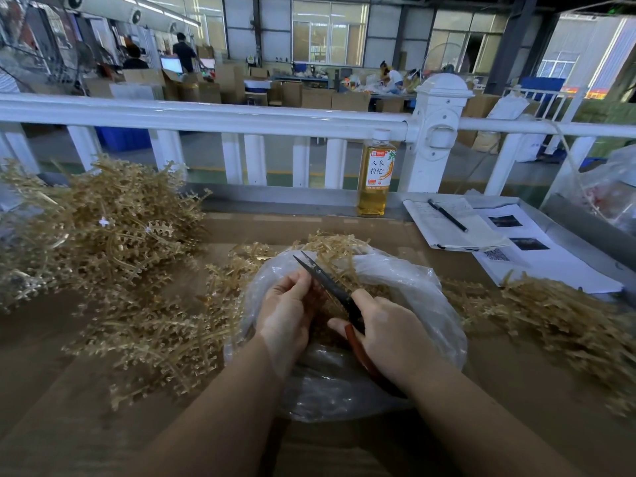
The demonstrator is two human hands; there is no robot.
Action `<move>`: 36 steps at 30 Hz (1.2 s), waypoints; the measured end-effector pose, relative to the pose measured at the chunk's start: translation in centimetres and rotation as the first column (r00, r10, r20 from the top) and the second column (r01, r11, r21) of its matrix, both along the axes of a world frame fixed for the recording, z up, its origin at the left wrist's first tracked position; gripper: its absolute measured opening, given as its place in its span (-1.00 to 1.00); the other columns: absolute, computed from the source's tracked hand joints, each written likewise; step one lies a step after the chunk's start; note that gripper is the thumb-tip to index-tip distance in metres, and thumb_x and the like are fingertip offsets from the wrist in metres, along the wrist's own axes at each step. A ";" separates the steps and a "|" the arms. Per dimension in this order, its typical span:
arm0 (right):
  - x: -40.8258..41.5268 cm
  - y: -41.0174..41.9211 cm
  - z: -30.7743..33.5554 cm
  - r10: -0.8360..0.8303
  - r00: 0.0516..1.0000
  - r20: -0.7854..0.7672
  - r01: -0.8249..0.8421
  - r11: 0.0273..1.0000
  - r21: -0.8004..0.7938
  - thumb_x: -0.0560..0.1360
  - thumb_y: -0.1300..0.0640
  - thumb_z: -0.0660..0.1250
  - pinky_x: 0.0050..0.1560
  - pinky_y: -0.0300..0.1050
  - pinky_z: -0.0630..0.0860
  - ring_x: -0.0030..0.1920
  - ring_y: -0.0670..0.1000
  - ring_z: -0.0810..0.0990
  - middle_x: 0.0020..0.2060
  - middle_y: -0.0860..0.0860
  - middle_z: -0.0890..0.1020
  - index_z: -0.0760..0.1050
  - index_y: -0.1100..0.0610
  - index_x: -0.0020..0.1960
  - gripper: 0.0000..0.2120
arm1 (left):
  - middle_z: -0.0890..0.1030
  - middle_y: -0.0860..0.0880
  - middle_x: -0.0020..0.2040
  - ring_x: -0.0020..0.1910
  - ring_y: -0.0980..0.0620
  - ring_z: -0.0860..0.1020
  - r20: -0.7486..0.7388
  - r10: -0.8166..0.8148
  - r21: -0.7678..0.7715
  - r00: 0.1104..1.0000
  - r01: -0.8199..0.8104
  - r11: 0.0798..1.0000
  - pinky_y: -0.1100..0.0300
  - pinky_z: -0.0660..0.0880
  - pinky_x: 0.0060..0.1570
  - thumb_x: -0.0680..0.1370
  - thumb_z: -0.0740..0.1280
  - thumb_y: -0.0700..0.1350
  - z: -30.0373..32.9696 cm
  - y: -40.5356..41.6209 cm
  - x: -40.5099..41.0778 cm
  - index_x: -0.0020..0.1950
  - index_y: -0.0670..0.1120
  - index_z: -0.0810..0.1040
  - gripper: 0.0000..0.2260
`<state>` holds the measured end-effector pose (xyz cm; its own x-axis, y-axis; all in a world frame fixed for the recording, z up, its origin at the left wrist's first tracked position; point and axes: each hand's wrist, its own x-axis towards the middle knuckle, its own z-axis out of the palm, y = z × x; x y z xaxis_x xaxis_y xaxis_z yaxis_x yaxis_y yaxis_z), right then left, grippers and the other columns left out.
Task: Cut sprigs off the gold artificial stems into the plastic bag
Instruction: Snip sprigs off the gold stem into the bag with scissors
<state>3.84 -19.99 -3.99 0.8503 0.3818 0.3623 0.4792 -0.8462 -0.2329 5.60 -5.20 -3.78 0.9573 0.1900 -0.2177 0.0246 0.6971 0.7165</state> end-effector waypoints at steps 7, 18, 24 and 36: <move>0.1 0.3 0.2 0.009 1.000 -0.011 -0.009 0.999 0.034 0.53 -0.31 0.11 -0.08 -0.17 0.48 -0.11 0.00 0.56 -0.14 -0.01 0.57 0.35 0.01 0.08 -0.61 | 0.52 -0.15 -0.24 -0.26 -0.03 0.50 0.021 -0.067 0.108 0.998 0.065 0.992 0.11 0.50 -0.10 0.59 0.20 -0.28 0.2 -0.2 -0.3 -0.24 -0.18 0.46 -0.80; 0.2 0.1 0.6 0.006 0.999 -0.035 -0.006 1.000 -0.010 0.55 -0.29 0.10 -0.15 -0.15 0.50 -0.18 0.02 0.58 -0.24 -0.02 0.54 0.34 0.03 0.03 -0.62 | 0.55 -0.15 -0.25 -0.24 -0.05 0.54 -0.001 -0.084 0.112 0.996 0.083 0.990 0.11 0.54 -0.11 0.58 0.24 -0.26 0.2 -0.1 -0.5 -0.26 -0.17 0.45 -0.80; 0.2 0.3 0.9 -0.008 0.999 -0.054 0.008 1.000 -0.006 0.55 -0.28 0.11 -0.12 -0.09 0.54 -0.19 0.02 0.59 -0.23 0.00 0.57 0.37 0.05 0.04 -0.62 | 0.57 -0.12 -0.31 -0.29 -0.02 0.55 -0.002 -0.075 0.140 0.997 0.074 0.987 0.15 0.55 -0.21 0.58 0.25 -0.26 0.1 -0.1 -0.4 -0.29 -0.15 0.47 -0.77; -0.5 -0.1 2.6 0.000 0.998 -0.066 0.018 0.962 0.273 0.51 -0.18 0.30 -0.34 -0.33 0.32 -0.36 -0.18 0.44 -0.39 -0.16 0.45 0.43 0.01 -0.10 -0.74 | 0.63 -0.05 -0.33 -0.30 0.04 0.59 -0.077 -0.049 0.018 0.996 0.051 0.999 0.21 0.58 -0.42 0.60 0.24 -0.19 1.4 0.4 -0.4 -0.16 -0.12 0.50 -0.85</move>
